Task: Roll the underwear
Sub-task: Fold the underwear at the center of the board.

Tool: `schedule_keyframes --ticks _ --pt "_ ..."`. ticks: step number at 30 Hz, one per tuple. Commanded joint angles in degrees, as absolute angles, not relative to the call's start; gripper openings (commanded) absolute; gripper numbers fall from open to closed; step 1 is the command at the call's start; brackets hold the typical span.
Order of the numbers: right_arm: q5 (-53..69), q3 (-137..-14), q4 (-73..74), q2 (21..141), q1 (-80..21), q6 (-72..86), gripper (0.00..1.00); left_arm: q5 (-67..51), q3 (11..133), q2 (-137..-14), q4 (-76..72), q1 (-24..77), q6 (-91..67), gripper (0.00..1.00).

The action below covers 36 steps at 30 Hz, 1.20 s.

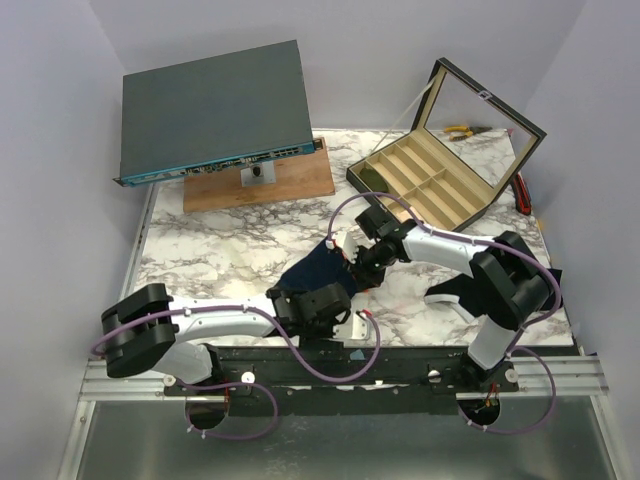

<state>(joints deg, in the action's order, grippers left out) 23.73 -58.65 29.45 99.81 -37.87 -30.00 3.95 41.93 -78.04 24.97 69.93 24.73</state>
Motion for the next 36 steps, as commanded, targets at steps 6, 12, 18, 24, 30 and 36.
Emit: schedule_keyframes --ticks 6,12,18,24,30,36 --pt "19.7 -57.4 32.4 104.6 -37.1 -31.0 0.02 13.3 38.8 -80.3 20.5 74.2 26.3 0.72" --pt "19.5 -57.5 32.7 104.6 -37.0 -31.1 0.03 16.6 38.6 -81.9 19.3 76.0 26.5 0.62" --pt "19.5 -57.1 33.0 104.3 -36.8 -31.4 0.02 17.1 38.3 -82.8 19.0 76.2 26.5 0.39" --pt "20.4 -56.8 34.6 103.3 -36.6 -32.4 0.02 16.2 37.6 -81.9 19.1 76.2 26.3 0.03" --pt "22.0 -54.7 39.2 99.7 -36.5 -34.9 0.02 14.9 37.0 -79.7 19.3 76.2 26.9 0.00" --pt "26.3 -53.4 46.8 95.5 -36.5 -38.1 0.02 10.7 36.0 -75.6 20.3 75.8 27.0 0.00"
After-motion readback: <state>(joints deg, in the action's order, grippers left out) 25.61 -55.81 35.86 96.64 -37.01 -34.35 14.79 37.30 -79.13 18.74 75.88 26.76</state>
